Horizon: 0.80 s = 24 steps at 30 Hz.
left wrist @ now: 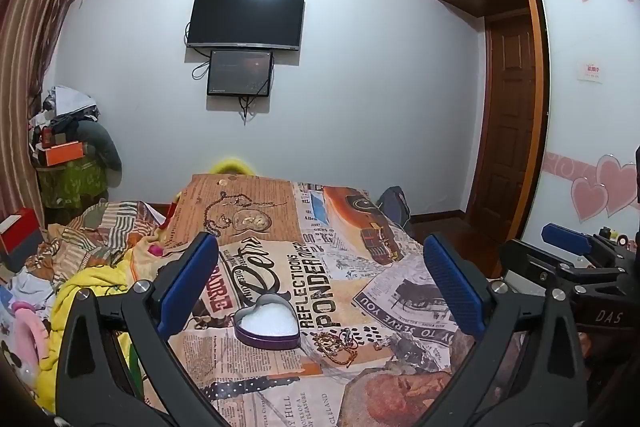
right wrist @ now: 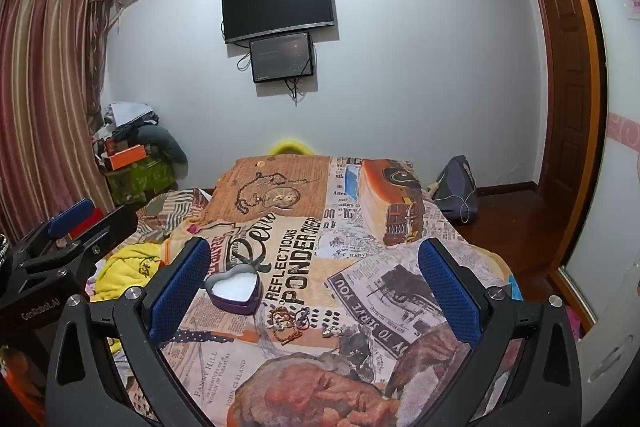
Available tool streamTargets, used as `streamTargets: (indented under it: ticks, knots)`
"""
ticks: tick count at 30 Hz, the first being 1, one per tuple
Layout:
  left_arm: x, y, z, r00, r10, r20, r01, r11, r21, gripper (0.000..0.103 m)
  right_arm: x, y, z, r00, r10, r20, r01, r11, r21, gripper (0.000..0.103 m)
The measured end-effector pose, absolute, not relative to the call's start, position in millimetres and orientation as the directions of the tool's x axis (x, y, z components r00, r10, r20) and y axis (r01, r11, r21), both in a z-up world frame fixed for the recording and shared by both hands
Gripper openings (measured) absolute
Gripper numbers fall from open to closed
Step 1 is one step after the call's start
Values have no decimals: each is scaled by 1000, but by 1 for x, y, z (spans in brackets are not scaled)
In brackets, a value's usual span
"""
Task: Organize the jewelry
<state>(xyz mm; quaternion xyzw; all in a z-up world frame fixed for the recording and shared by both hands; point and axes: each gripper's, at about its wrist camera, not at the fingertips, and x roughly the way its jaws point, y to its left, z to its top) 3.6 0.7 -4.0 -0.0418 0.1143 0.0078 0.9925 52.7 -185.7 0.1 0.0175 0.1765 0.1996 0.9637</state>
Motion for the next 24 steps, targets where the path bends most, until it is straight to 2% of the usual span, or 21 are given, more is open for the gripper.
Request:
streamTargets:
  ticks: [24]
  knots:
    - [3,3,-4,973,9,-229,-30,996,-88,103,52,-185,1,858,393,-332,-381,919,104,103]
